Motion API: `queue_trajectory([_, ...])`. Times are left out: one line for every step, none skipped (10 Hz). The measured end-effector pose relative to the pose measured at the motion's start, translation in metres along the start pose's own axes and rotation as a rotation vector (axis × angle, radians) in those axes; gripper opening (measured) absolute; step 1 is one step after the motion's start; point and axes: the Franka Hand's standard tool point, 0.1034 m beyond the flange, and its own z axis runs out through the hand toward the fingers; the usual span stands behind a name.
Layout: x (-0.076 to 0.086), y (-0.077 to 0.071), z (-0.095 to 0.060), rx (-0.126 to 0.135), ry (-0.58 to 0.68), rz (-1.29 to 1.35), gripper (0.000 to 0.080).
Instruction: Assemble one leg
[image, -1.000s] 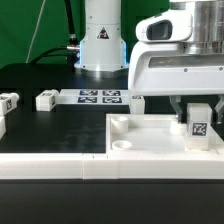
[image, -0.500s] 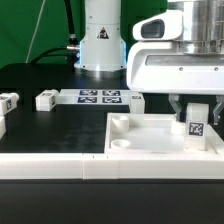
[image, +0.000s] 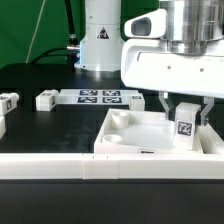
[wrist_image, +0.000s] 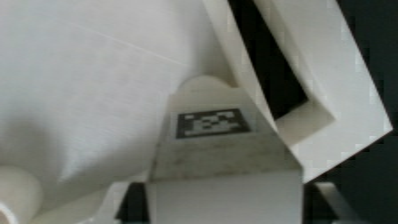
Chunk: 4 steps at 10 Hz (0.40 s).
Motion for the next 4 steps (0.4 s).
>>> queue_trajectory([0.0000, 0.0001, 0.0003, 0.000, 0.000, 0.000, 0.0479])
queue_trajectory([0.0000, 0.0001, 0.0004, 0.000, 0.000, 0.000, 0.0597])
queue_trajectory([-0.0001, 0.0001, 0.0005, 0.000, 0.000, 0.000, 0.0597])
queue_trajectory([-0.0001, 0.0002, 0.0005, 0.000, 0.000, 0.000, 0.0640])
